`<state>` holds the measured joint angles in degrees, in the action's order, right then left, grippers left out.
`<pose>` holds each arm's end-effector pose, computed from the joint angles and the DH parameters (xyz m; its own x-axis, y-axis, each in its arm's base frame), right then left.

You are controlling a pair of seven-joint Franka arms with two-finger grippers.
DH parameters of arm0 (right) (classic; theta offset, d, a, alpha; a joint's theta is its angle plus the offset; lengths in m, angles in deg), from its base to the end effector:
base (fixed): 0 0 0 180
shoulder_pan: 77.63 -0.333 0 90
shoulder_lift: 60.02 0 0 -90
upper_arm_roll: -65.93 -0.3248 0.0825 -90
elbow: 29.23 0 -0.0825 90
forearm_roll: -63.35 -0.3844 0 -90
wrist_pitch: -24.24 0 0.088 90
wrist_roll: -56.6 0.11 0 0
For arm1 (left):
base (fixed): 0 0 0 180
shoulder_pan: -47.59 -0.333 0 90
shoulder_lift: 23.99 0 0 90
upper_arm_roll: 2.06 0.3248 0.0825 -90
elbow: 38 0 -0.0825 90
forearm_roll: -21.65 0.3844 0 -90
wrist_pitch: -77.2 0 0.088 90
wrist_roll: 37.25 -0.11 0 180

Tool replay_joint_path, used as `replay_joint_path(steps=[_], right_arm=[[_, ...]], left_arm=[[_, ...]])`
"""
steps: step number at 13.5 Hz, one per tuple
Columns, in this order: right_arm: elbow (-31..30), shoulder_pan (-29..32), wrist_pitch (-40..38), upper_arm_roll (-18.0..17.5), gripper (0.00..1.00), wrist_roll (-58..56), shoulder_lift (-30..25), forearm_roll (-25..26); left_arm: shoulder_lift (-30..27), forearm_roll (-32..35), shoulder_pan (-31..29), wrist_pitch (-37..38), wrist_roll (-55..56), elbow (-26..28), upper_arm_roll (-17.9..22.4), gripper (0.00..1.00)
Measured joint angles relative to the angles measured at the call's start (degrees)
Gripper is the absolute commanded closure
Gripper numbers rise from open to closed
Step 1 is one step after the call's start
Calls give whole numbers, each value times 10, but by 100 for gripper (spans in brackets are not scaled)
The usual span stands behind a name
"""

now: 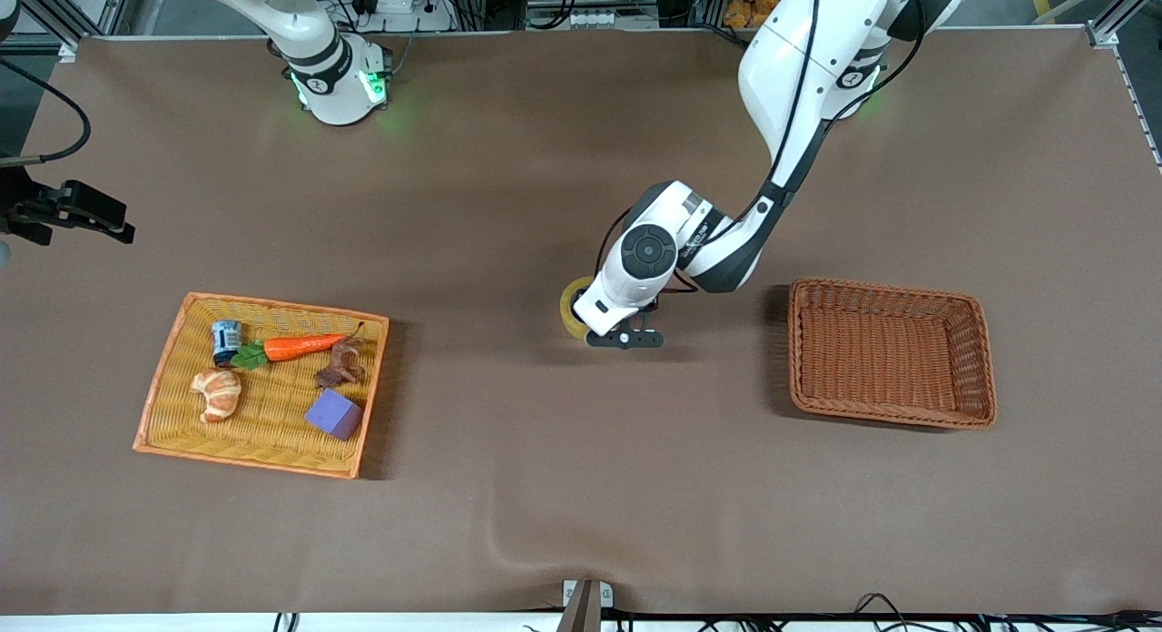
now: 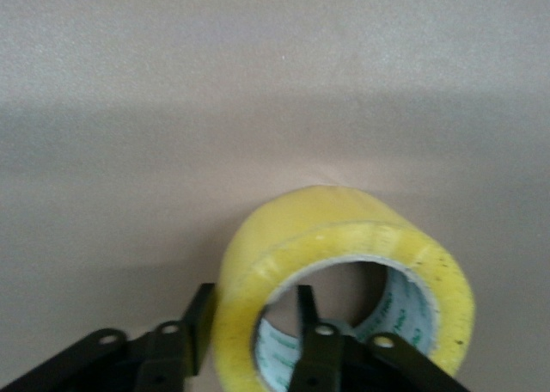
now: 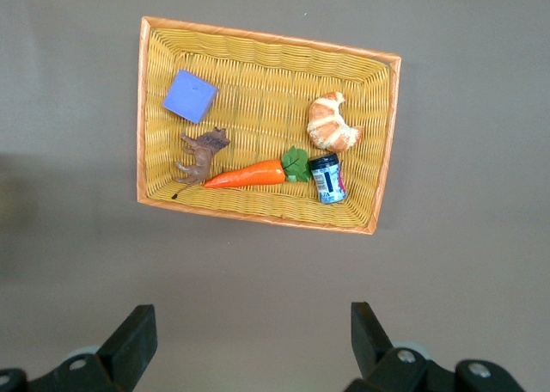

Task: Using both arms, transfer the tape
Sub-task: 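Grasp the tape rim with the left gripper while the right gripper withdraws, then carry the tape with the left gripper over the brown basket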

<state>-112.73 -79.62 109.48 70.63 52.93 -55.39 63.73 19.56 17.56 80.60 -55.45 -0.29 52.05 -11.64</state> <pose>0.5716 -0.0257 0.6309 0.9986 0.0162 -0.0509 0.0167 -0.9998 0.0100 0.5302 -0.4665 0.2008 0.9935 -0.0116 -0.1128 0.0024 -0.9924 0.1229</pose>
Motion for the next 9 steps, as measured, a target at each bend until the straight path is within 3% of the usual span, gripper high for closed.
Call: replay_joint_path(steps=[4, 9], right_arm=[[0, 4, -1, 0, 0, 0, 0, 0], [0, 7, -1, -1, 0, 0, 0, 0]], left_arm=[[-30, 7, -23, 11, 0, -11, 11, 100], [-175, 34, -132, 129, -61, -2, 21, 100]])
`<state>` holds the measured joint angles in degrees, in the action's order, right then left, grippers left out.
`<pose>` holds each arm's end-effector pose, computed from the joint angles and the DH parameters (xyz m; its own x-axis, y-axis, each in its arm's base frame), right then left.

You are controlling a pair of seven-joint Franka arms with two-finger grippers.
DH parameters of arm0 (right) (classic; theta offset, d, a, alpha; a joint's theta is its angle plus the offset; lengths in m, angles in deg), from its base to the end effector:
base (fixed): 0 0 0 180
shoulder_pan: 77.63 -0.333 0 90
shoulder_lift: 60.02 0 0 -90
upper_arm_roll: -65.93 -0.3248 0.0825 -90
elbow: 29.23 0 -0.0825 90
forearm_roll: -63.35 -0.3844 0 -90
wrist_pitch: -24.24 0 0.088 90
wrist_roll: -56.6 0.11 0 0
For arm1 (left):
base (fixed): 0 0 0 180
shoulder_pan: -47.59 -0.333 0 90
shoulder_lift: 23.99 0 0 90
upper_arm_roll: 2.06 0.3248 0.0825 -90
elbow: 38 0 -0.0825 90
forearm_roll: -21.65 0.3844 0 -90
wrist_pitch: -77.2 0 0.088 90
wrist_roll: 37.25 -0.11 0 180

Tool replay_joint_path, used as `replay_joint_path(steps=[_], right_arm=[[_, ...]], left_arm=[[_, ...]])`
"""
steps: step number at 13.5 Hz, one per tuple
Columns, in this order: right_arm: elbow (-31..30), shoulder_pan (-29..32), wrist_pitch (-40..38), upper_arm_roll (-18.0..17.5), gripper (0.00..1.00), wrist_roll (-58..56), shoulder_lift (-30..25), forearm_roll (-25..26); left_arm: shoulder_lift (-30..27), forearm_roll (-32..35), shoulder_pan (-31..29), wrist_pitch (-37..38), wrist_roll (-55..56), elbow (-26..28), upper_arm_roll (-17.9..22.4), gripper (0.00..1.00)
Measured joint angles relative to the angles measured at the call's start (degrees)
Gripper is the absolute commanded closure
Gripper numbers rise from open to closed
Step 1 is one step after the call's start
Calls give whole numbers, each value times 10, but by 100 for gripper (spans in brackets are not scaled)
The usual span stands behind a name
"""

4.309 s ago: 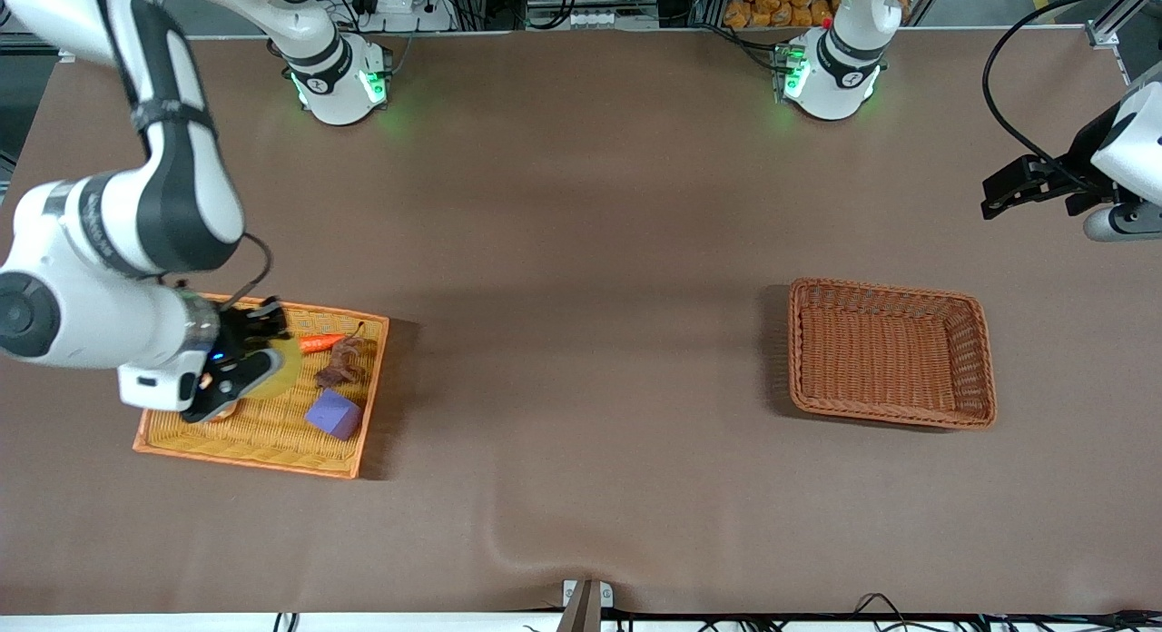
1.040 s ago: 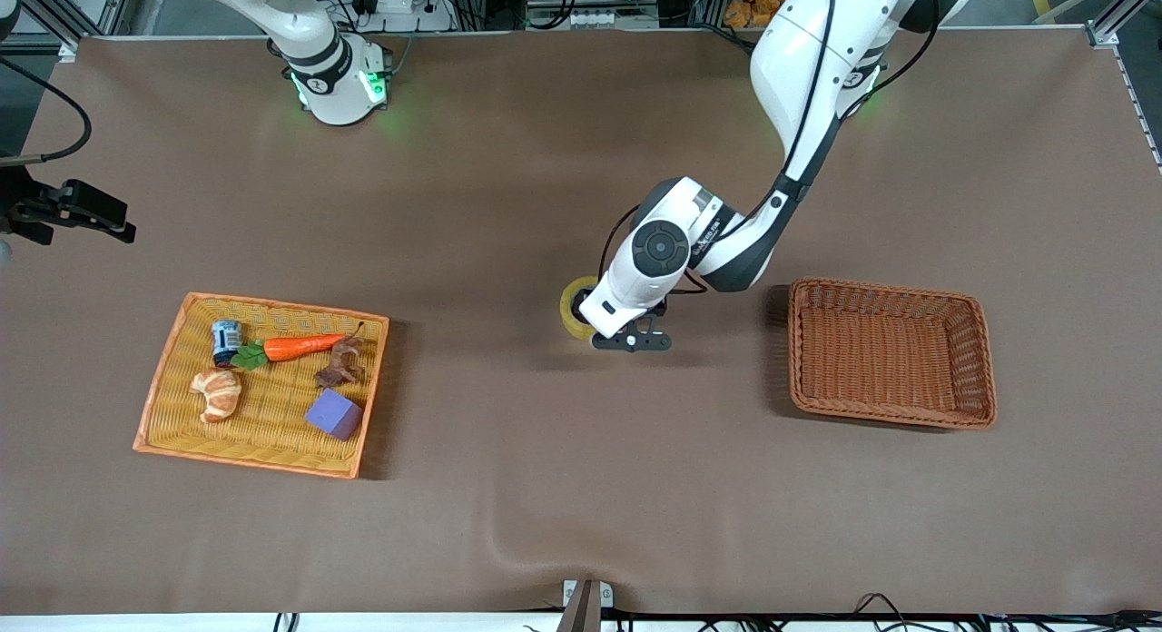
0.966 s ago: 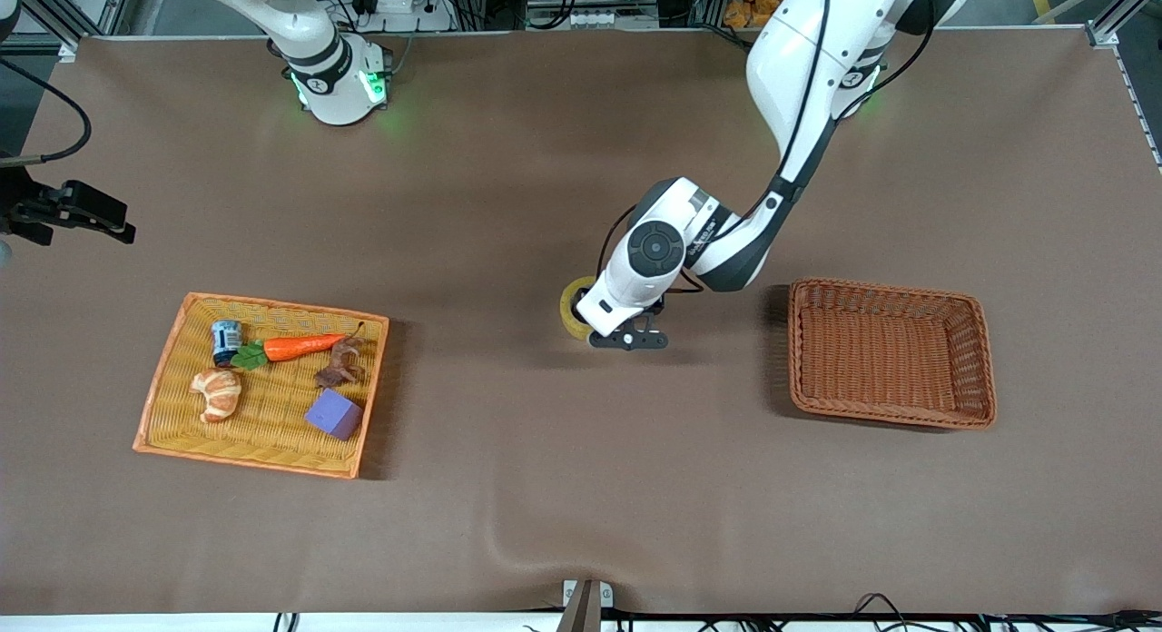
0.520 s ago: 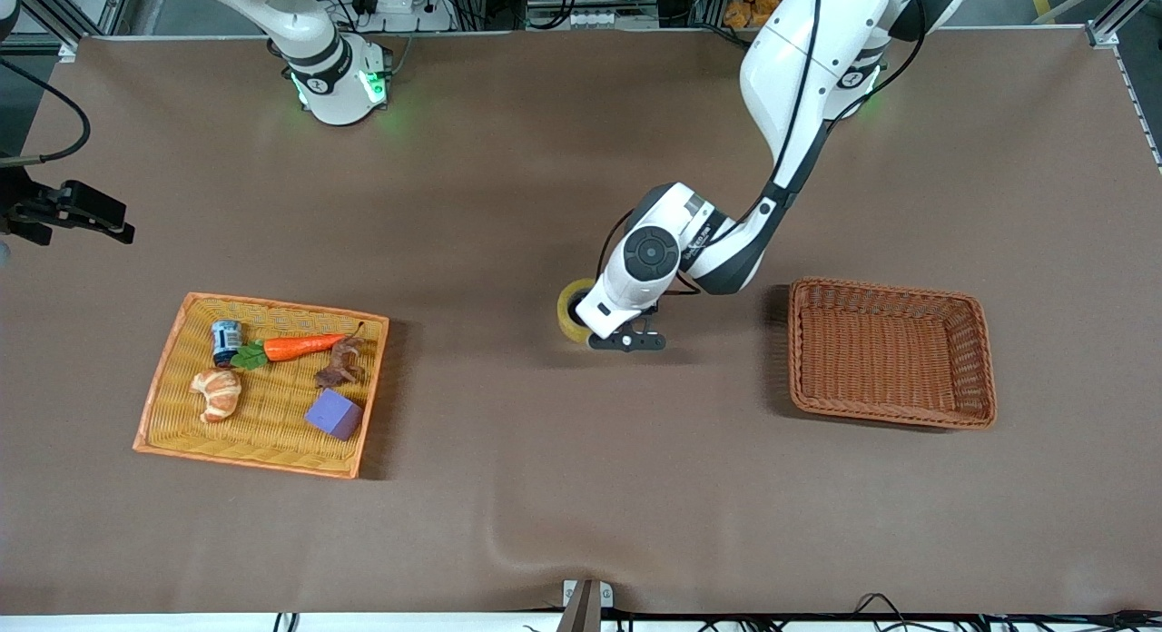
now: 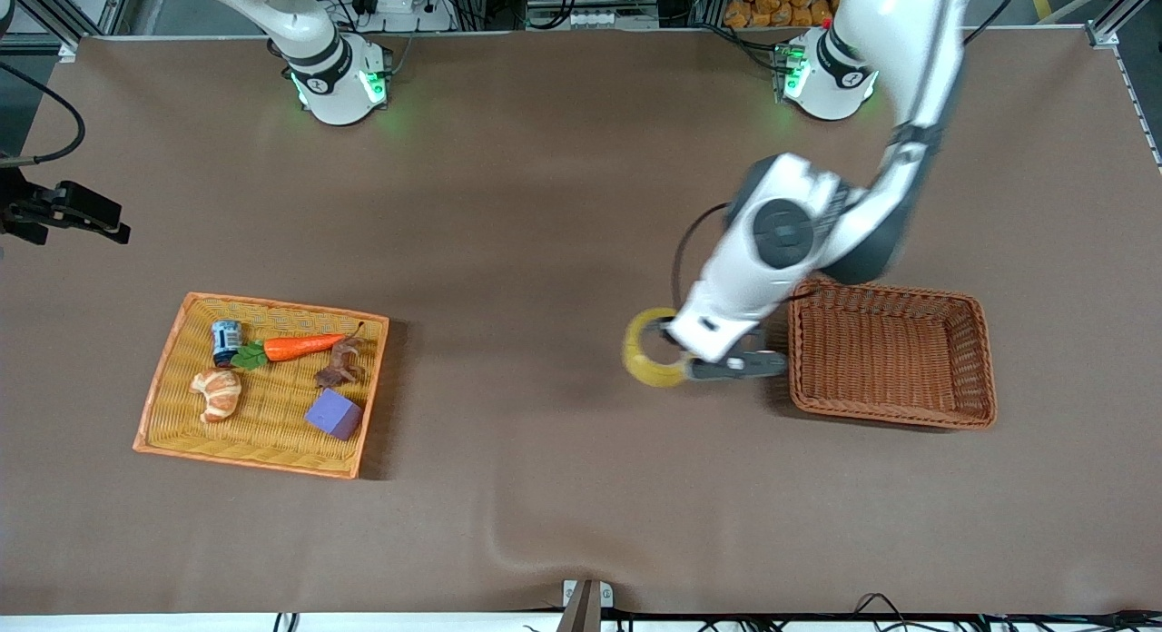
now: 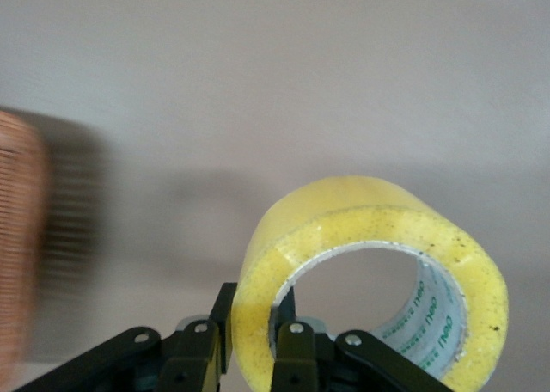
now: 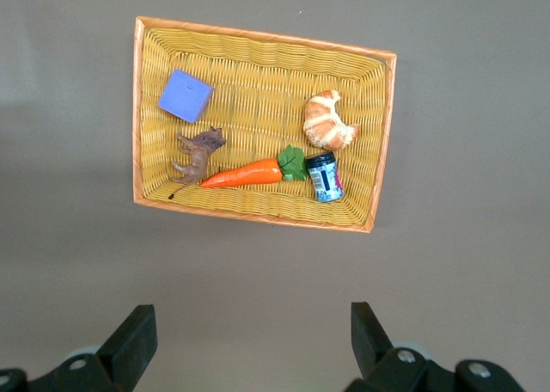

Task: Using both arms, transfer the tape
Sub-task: 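Carry the tape with the left gripper over the brown basket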

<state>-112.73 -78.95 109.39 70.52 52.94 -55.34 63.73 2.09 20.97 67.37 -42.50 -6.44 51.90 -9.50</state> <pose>0.5714 -0.0313 0.6303 0.9986 0.0062 -0.0533 0.0068 -0.9999 0.0098 0.6219 -0.3066 0.3924 0.9962 0.0842 0.0235 0.0817 -0.9923 0.0927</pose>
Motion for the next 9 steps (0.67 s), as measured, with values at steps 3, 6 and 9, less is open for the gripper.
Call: replay_joint_path(steps=[3, 6, 9], right_arm=[[0, 1, 0, -1, 0, 0, 0, 0], [1, 2, 1, -1, 0, 0, 0, 0], [1, 2, 3, -2, 0, 4, 0, 0]], left_arm=[[-32, 1, -92, 40, -150, 22, 0, 100], [-35, 1, -184, 42, -288, 62, 0, 100], [-28, 1, -231, 39, -324, 107, -1, 100]])
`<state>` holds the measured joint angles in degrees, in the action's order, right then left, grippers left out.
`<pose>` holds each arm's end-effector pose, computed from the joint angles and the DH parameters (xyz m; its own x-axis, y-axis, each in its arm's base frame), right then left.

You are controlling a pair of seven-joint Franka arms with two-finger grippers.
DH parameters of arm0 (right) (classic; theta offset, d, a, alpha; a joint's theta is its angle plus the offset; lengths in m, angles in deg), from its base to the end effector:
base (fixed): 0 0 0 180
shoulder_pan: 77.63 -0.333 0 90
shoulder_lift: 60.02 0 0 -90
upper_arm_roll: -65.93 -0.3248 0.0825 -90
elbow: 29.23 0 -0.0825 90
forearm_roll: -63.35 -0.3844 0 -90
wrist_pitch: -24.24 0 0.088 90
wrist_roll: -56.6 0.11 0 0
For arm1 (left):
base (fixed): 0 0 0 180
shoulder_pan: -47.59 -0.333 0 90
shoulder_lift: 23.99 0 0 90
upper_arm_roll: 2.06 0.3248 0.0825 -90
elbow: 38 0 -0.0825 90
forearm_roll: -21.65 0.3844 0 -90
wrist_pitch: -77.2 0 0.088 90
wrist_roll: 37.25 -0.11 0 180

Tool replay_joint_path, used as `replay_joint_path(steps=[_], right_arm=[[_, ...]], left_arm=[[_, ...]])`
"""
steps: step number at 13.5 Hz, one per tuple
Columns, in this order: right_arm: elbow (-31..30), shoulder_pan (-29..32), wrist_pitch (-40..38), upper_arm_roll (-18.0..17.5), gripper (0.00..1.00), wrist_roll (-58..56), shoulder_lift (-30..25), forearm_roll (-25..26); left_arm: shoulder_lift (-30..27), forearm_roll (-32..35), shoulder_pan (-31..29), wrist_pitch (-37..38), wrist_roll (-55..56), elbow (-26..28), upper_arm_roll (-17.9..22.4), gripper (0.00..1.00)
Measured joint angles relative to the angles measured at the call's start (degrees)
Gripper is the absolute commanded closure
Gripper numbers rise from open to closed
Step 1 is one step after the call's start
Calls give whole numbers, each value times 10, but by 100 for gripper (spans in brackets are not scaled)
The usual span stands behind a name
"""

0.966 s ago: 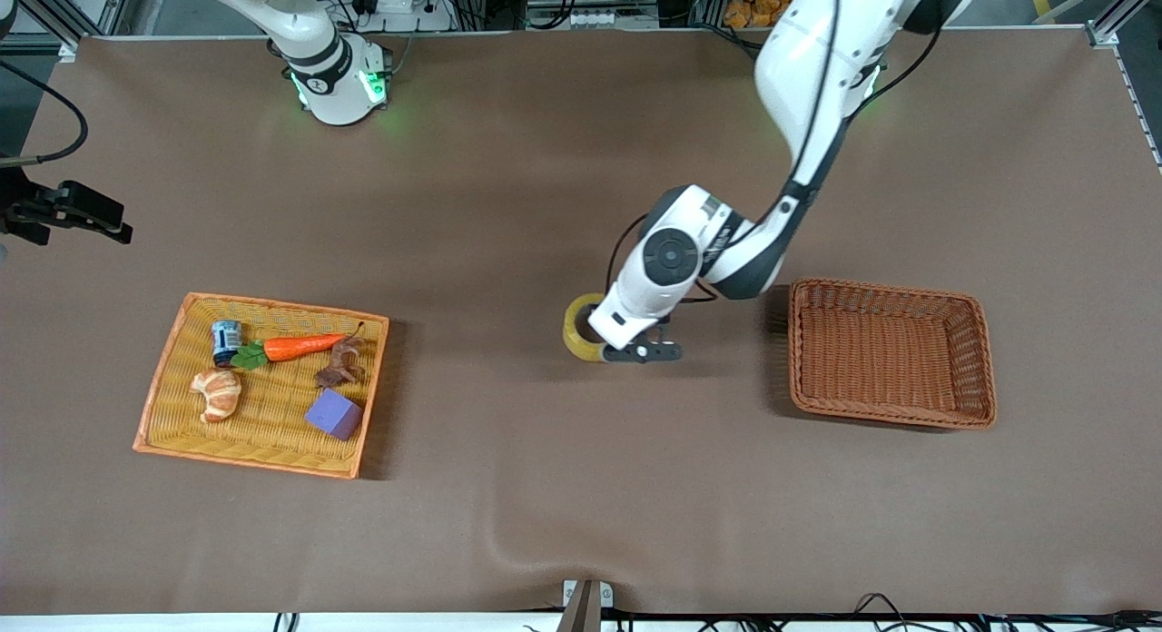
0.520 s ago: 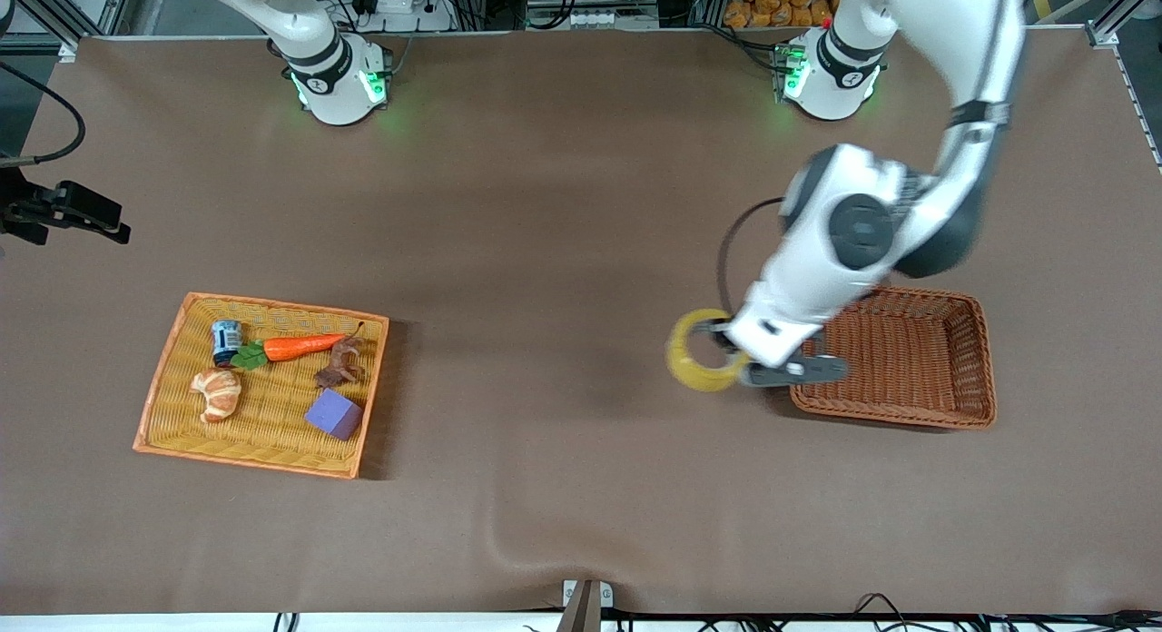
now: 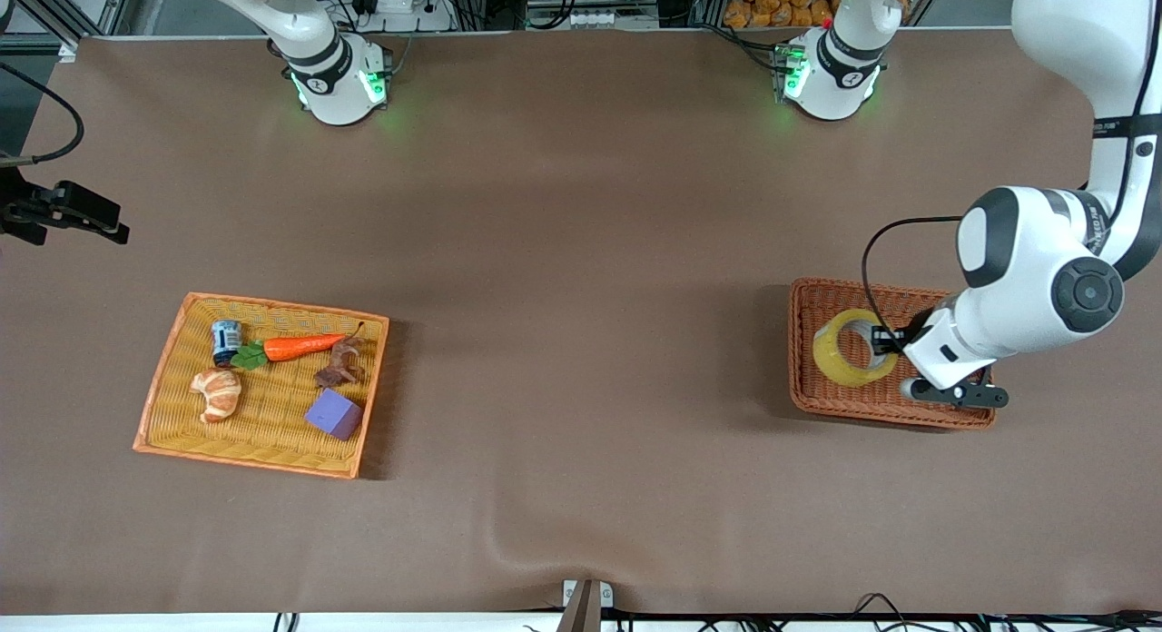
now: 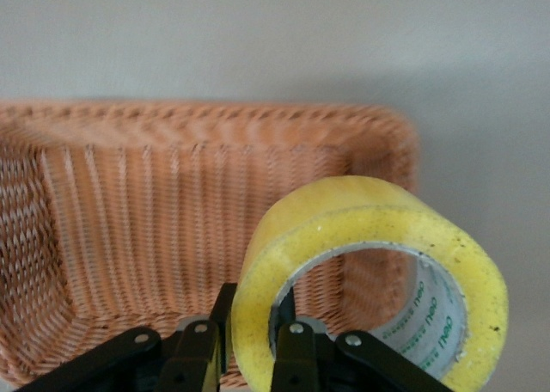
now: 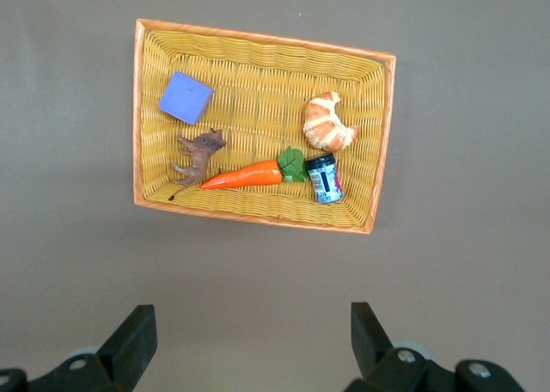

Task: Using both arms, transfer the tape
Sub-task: 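Carry the tape with the left gripper over the brown basket, then lower the tape into the brown basket and open the left gripper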

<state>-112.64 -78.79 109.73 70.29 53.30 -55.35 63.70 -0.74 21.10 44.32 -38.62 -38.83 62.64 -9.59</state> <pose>0.5721 -0.0307 0.6316 0.9990 0.0013 -0.0456 0.0017 -1.0000 0.0097 0.6395 -0.0414 0.3338 0.9863 -0.0935 -0.1356 -0.0855 -0.9943 0.0635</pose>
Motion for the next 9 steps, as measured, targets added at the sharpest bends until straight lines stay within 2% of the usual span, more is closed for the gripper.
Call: replay_joint_path(steps=[3, 5, 6, 7, 9], right_arm=[[0, 0, 3, -3, 0, 8, 0, 0], [0, 0, 3, -3, 0, 9, 0, 0], [0, 0, 3, -3, 0, 9, 0, 0], [0, 0, 4, -3, 0, 9, 0, 0], [0, 0, 12, -3, 0, 11, 1, -3]], left_arm=[[22, 0, -19, -34, 0, 19, 0, 100], [41, 0, -42, -61, -33, 19, 0, 84], [49, 0, -53, -72, -55, 19, 0, 22], [56, 0, -64, -86, -72, 19, 0, 0], [61, 0, -74, -104, -86, 17, 0, 0]])
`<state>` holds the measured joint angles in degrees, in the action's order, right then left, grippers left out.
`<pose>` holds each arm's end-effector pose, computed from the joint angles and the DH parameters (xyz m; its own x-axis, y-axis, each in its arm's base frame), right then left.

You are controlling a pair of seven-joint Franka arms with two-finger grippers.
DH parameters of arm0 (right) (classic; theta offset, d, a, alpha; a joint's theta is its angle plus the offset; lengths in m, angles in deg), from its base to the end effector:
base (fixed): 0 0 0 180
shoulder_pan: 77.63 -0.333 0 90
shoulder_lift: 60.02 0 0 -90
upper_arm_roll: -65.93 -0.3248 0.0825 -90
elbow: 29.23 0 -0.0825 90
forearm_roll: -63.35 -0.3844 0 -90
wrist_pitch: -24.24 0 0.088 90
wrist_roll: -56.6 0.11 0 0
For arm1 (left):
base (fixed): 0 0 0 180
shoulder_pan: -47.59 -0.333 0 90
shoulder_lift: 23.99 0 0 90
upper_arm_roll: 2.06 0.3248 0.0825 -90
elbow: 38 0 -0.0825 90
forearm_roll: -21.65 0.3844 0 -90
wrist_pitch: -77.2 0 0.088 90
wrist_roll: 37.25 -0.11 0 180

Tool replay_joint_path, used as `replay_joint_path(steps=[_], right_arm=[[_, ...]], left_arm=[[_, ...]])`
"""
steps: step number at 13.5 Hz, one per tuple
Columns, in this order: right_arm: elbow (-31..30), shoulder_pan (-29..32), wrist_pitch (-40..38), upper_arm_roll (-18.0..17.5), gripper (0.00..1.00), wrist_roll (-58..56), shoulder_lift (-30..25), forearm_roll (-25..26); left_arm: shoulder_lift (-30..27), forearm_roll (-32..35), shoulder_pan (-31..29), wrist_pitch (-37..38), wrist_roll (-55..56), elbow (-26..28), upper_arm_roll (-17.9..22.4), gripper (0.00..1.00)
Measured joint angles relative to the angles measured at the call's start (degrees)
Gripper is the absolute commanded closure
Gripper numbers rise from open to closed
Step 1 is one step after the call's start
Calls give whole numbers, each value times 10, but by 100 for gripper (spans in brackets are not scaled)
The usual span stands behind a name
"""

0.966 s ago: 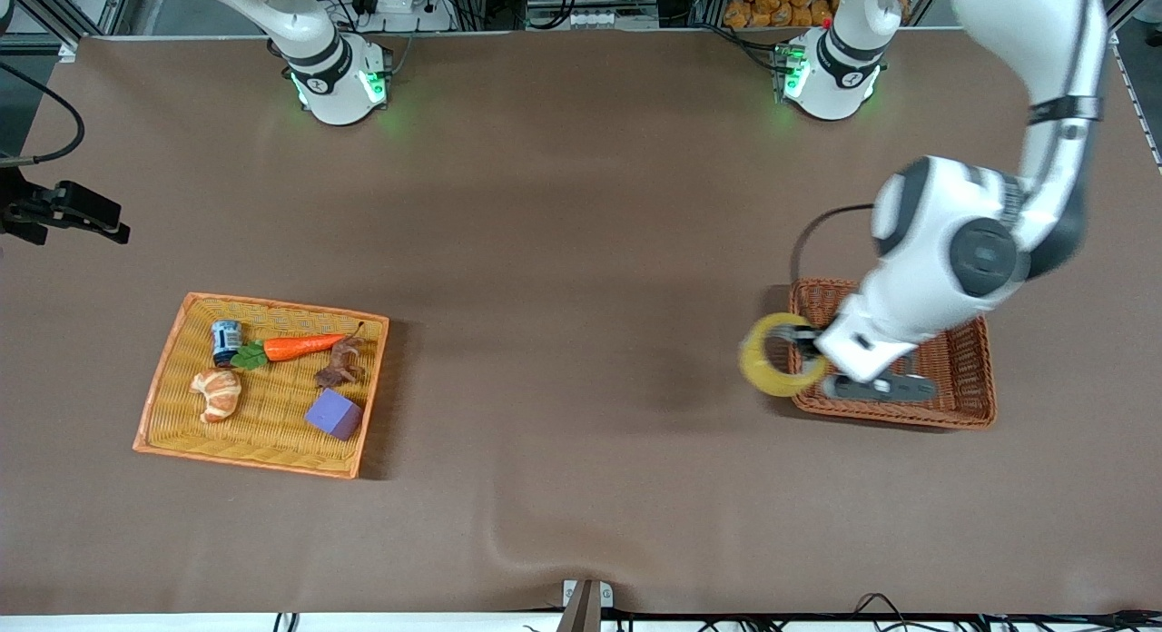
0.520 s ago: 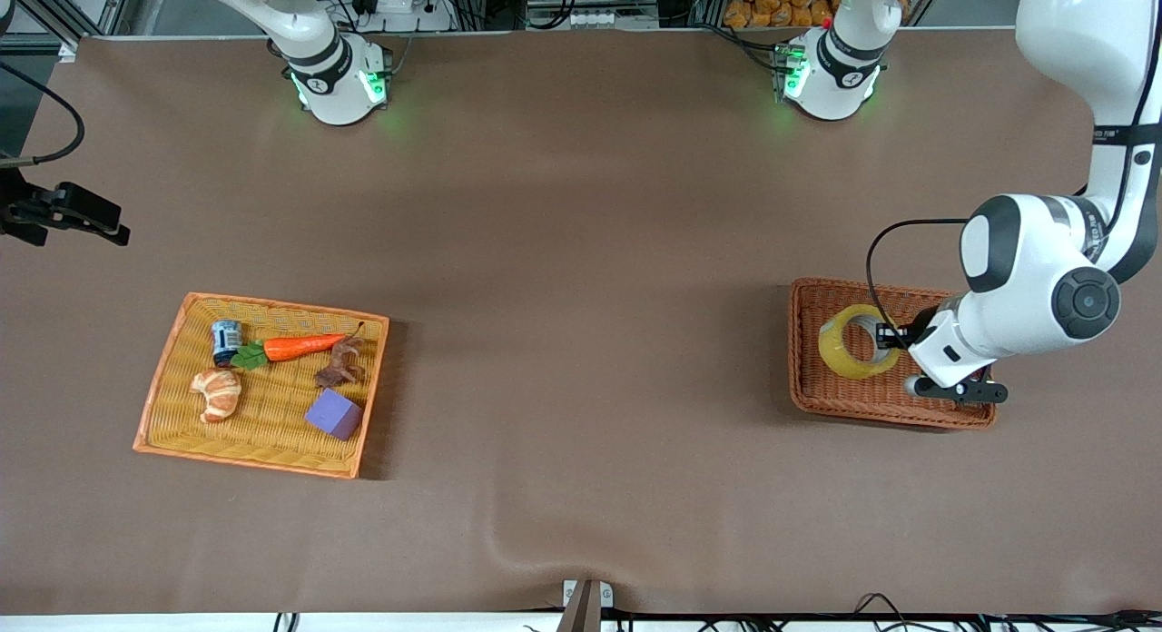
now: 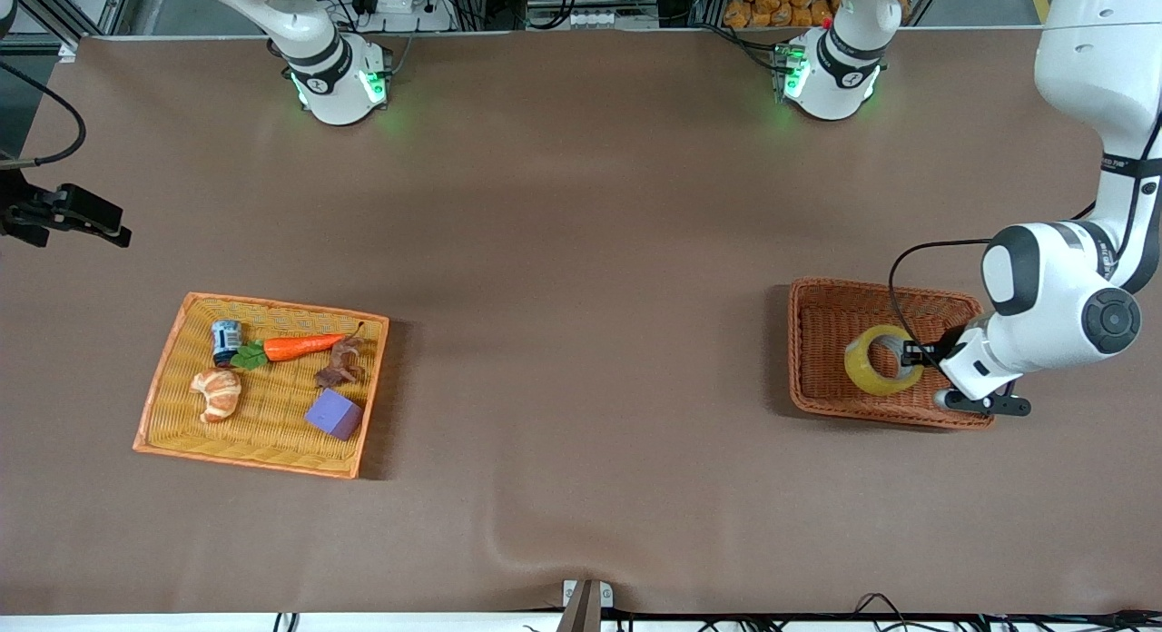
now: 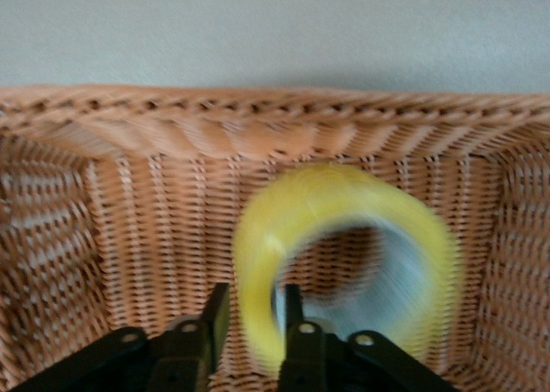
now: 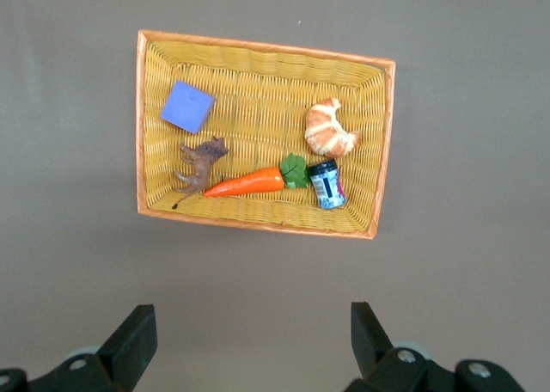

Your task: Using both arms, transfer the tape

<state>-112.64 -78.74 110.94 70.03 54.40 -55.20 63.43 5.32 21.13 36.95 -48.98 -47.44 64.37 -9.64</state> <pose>0.5754 -0.0283 0.6319 0.9995 -0.0138 -0.0267 -0.0136 -0.9999 0.0064 0.6489 0.0410 0.2665 0.9911 -0.1078 -0.0782 -0.1010 -0.9911 0.0866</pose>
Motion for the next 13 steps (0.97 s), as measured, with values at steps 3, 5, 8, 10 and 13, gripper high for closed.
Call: replay_joint_path(steps=[3, 5, 8, 10, 13], right_arm=[[0, 1, 7, 0, 0, 2, 1, -5], [0, 1, 9, 0, 0, 3, 1, -6], [0, 1, 19, 0, 0, 3, 2, -7], [0, 1, 28, 1, 0, 3, 3, -8], [0, 2, 28, 1, 0, 4, 3, -11]], left_arm=[[-10, 0, 3, 8, -9, -22, -6, 0], [-32, 0, 2, 41, -52, -47, -8, 0], [-70, -1, 1, 108, -77, -103, -9, 0], [-92, -11, 2, 145, -63, -139, -13, 0], [-123, -11, 7, 170, -24, -174, -18, 0]])
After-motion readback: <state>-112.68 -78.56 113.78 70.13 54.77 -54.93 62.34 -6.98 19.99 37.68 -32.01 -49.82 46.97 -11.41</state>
